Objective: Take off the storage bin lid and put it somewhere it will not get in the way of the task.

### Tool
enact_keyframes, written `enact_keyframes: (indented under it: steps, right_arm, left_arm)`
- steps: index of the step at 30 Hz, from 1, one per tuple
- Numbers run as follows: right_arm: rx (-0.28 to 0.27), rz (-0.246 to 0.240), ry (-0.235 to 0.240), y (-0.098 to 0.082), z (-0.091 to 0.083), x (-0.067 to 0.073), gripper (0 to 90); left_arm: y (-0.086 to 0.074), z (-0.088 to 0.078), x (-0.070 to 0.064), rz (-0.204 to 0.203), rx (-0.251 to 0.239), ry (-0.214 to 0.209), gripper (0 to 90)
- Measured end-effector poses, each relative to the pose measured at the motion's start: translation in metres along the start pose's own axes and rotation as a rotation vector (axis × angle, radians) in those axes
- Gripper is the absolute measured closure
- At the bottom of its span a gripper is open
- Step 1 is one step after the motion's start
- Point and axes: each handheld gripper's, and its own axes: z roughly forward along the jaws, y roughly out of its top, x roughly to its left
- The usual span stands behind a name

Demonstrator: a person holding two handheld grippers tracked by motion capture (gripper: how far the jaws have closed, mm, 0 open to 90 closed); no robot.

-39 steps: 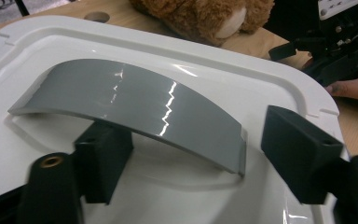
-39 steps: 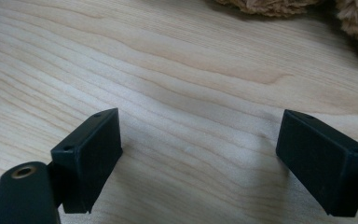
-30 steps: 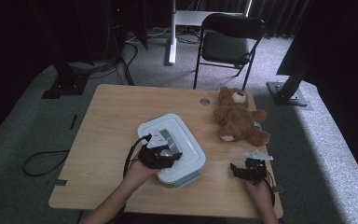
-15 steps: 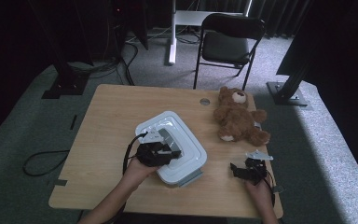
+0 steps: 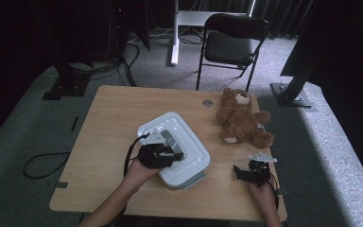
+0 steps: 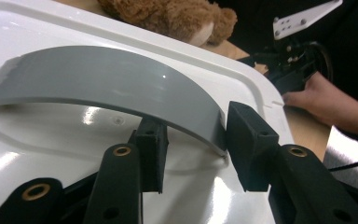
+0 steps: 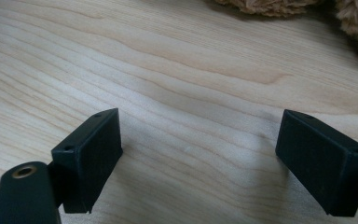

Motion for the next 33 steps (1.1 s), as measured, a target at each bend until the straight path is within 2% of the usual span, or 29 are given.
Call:
enact_keyframes:
  steps: [2,4,6,8,10,11,12,14,16,19,21,23,25,27,28,29,31,33]
  right_arm:
    - [0.0,0.0,0.0,0.0,0.0,0.0,13.4]
    - [0.0,0.0,0.0,0.0,0.0,0.0,13.4]
    - [-0.001,0.0,0.0,0.0,0.0,0.0,13.4]
    - [0.0,0.001,0.0,0.0,0.0,0.0,13.4]
    - [0.0,-0.001,0.0,0.0,0.0,0.0,13.4]
    - [-0.001,-0.001,0.0,0.0,0.0,0.0,13.4]
    - [0.0,0.0,0.0,0.0,0.0,0.0,13.4]
    - [0.0,0.0,0.0,0.0,0.0,0.0,13.4]
    - [-0.001,-0.001,0.0,0.0,0.0,0.0,13.4]
    - [-0.001,0.0,0.0,0.0,0.0,0.0,13.4]
    - [0.0,0.0,0.0,0.0,0.0,0.0,13.4]
    - [0.0,-0.001,0.0,0.0,0.0,0.0,13.4]
    - [0.0,-0.001,0.0,0.0,0.0,0.0,13.4]
    - [0.001,0.0,0.0,0.0,0.0,0.0,13.4]
    - [0.001,0.001,0.001,0.0,0.0,0.0,13.4]
    - [0.001,0.001,0.0,0.0,0.0,0.0,13.4]
    - [0.001,0.0,0.0,0.0,0.0,0.0,13.4]
    - [0.001,0.0,0.0,0.0,0.0,0.0,13.4]
  left_arm:
    - [0.001,0.001,-0.001,0.005,0.013,0.015,46.9]
    - [0.003,0.001,-0.005,0.019,0.015,0.072,37.3]
    - [0.005,0.002,-0.007,0.039,0.02,0.088,36.3]
    - [0.005,0.004,-0.008,0.043,0.024,0.103,36.4]
    - [0.006,0.007,-0.008,0.029,0.037,0.119,36.4]
    - [0.007,0.008,-0.006,0.016,0.051,0.097,36.6]
    - [0.007,0.007,-0.005,-0.004,0.043,0.087,38.0]
    - [0.006,0.003,-0.005,-0.001,0.033,0.107,37.9]
    - [0.004,-0.003,-0.004,-0.01,0.01,0.1,37.6]
    - [0.003,-0.013,0.0,-0.013,0.004,0.112,35.5]
    - [0.004,-0.018,0.0,0.007,0.004,0.129,35.0]
    - [0.005,-0.02,0.0,0.014,-0.001,0.15,30.8]
    - [0.008,-0.02,-0.003,0.018,-0.014,0.176,30.1]
    - [0.011,-0.018,-0.006,0.029,-0.014,0.182,29.2]
    - [0.012,-0.016,-0.008,0.051,-0.014,0.215,28.1]
    - [0.012,-0.015,-0.009,0.059,-0.01,0.221,28.1]
    - [0.014,-0.013,-0.007,0.043,-0.011,0.197,27.8]
    - [0.014,-0.016,-0.004,-0.001,-0.025,0.187,27.2]
